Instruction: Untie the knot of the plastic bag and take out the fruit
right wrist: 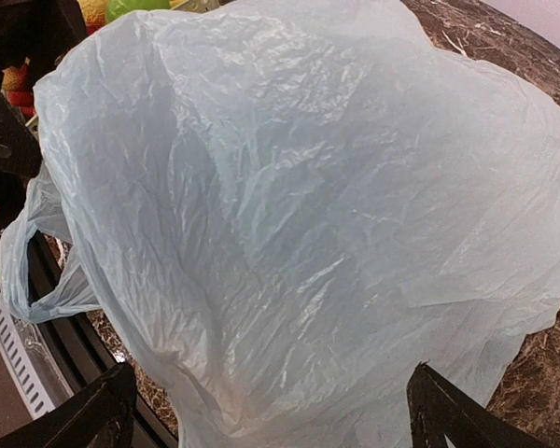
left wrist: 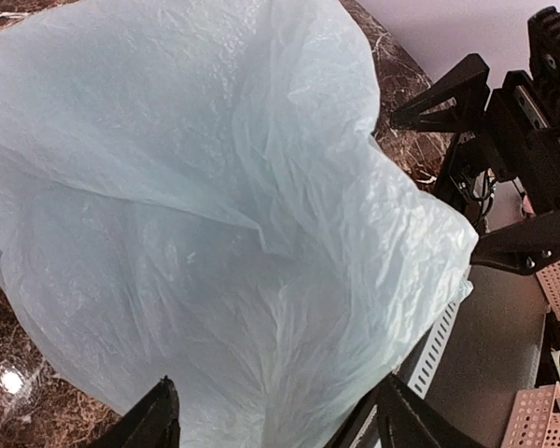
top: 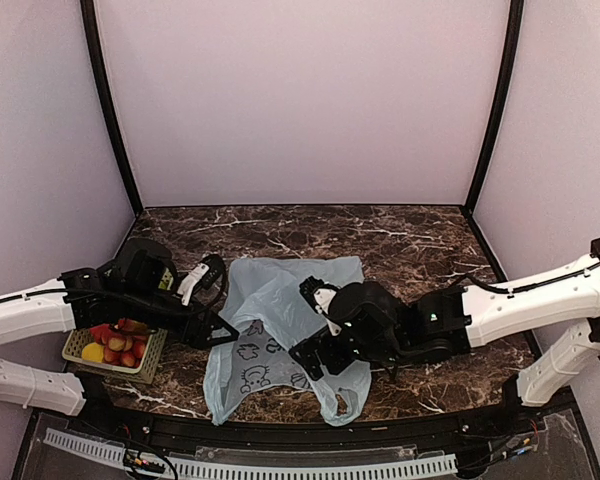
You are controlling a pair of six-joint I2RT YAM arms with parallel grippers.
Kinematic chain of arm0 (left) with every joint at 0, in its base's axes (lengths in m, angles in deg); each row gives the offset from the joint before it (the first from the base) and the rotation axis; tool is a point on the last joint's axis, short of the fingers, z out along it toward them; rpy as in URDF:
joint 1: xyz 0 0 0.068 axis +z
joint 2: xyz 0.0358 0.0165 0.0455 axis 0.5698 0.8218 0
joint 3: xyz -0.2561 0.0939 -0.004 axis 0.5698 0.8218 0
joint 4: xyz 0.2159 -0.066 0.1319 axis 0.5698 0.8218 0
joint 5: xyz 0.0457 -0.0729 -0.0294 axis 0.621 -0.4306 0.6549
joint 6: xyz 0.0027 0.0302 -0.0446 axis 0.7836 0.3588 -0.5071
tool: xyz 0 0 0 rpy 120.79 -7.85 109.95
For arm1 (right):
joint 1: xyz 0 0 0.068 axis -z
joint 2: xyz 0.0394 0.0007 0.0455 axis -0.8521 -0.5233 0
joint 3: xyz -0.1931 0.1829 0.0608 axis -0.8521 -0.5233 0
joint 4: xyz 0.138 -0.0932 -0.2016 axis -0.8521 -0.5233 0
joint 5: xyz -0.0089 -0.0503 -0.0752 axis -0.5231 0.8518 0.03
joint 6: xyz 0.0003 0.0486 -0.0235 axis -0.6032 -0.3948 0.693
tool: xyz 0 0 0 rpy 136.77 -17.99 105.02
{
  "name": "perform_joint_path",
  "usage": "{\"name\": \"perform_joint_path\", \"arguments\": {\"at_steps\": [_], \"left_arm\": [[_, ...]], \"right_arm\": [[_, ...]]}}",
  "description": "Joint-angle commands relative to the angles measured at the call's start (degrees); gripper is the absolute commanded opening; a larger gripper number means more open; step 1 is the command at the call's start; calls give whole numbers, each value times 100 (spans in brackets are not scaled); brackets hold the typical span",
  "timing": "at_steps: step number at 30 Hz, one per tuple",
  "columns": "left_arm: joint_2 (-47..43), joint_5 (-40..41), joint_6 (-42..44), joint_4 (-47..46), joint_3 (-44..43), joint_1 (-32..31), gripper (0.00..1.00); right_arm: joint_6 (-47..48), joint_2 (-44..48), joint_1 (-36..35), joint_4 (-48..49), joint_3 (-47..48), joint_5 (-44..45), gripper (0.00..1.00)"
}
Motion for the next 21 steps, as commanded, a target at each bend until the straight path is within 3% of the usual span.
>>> {"name": "perform_joint_path", "arguments": {"at_steps": [1, 2, 7, 11, 15, 21], "left_arm": [[65, 20, -70, -237, 40, -76, 57], [67, 26, -74, -259, 32, -77, 48], [75, -56, -123, -359, -30, -86, 22], [96, -101, -160, -444, -57, -86, 9], [156, -170, -203, -487, -142, -86, 1], [168, -289, -197, -448, -325, -86, 1]], "right_arm": [[12, -175, -90, -28, 274, 294, 99], [8, -205, -92, -57, 303, 315, 99], [14, -169, -157, -123, 371, 435, 99], [171, -17, -201, -20, 382, 317, 99], [236, -76, -233, -6, 434, 306, 99], [101, -470, -229, -194, 684, 603, 99]]}}
